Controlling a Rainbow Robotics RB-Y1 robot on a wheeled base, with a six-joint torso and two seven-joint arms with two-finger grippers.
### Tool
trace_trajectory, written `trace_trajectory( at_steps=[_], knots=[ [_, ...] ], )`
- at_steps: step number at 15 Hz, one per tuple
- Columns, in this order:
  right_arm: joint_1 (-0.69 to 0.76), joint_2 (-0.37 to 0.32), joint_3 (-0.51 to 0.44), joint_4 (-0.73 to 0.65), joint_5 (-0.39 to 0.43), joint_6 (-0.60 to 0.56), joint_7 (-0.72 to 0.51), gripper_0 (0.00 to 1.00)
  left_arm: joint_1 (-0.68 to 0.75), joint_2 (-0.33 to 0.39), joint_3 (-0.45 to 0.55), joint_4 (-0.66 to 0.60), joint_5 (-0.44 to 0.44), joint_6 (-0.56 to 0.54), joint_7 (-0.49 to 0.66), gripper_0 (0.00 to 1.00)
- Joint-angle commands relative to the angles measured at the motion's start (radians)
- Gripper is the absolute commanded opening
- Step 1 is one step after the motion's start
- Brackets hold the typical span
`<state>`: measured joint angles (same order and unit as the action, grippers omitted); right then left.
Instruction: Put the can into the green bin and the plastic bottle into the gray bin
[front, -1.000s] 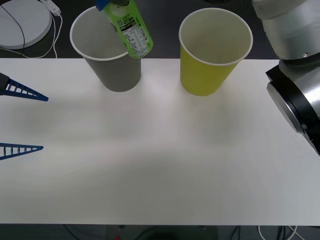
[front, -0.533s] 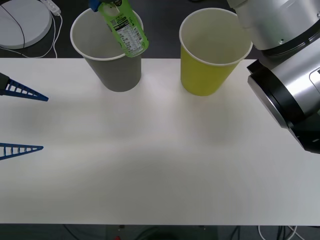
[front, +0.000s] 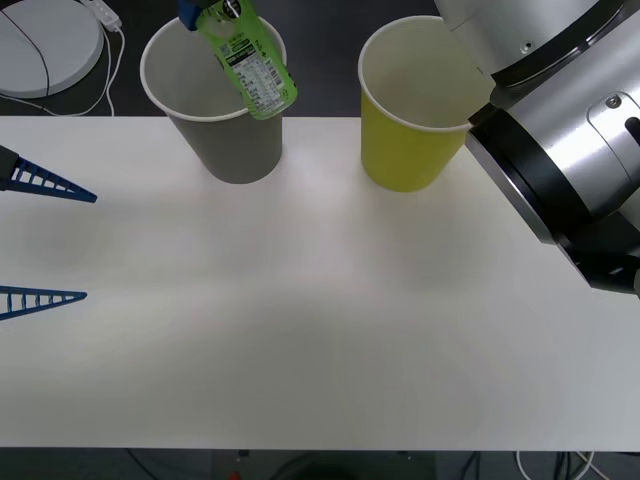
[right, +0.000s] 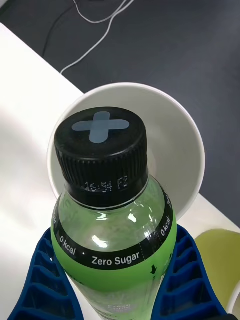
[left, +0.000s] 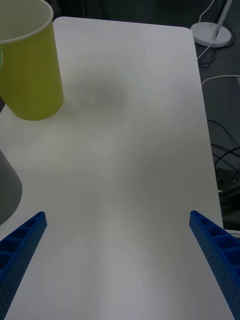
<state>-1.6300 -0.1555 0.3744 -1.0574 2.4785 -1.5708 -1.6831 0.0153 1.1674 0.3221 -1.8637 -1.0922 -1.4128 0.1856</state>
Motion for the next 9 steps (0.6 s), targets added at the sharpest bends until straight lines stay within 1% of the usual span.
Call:
trace_trajectory(
  at_steps=[1,4,9],
  knots=[
    [-0.033,0.017,-0.012,0.076,-0.003,0.0,0.0,0.0,0.0,0.0,0.0,0.0,0.0,0.0,0.0,1.0],
    [-0.042,0.025,-0.015,0.094,-0.009,0.006,0.0,0.0,0.0,0.0,0.0,0.0,0.0,0.0,0.0,1.0],
    [-0.045,0.04,-0.015,0.123,-0.015,0.11,0.0,0.0,0.0,0.0,0.0,0.0,0.0,0.0,0.0,1.0]
  ],
)
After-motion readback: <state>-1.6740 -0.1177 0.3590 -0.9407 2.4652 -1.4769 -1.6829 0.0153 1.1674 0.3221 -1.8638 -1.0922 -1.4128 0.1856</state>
